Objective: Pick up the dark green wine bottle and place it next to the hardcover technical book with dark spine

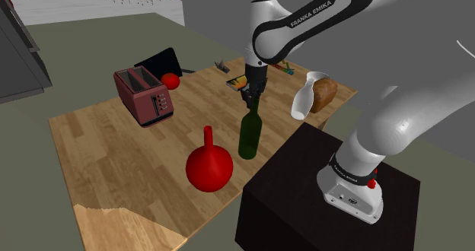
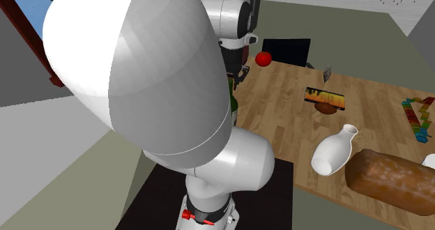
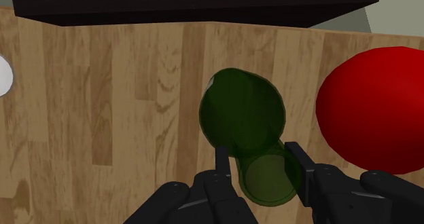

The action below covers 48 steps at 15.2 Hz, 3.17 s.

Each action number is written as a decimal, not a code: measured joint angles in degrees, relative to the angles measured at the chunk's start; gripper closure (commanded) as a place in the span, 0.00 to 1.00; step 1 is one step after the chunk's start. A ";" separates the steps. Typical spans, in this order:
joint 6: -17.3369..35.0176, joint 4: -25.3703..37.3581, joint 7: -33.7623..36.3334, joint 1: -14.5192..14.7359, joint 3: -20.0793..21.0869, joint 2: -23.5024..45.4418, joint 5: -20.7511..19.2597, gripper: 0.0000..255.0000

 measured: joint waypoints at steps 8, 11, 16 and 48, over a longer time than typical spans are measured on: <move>-4.58 2.06 -0.04 0.06 -0.19 -2.53 0.06 1.00; -7.26 3.63 -0.10 0.04 -0.34 -3.64 0.02 1.00; -11.62 6.24 -0.25 -0.02 -0.62 -5.39 -0.07 1.00; -36.87 29.34 0.02 -0.28 -1.50 -7.53 -0.65 1.00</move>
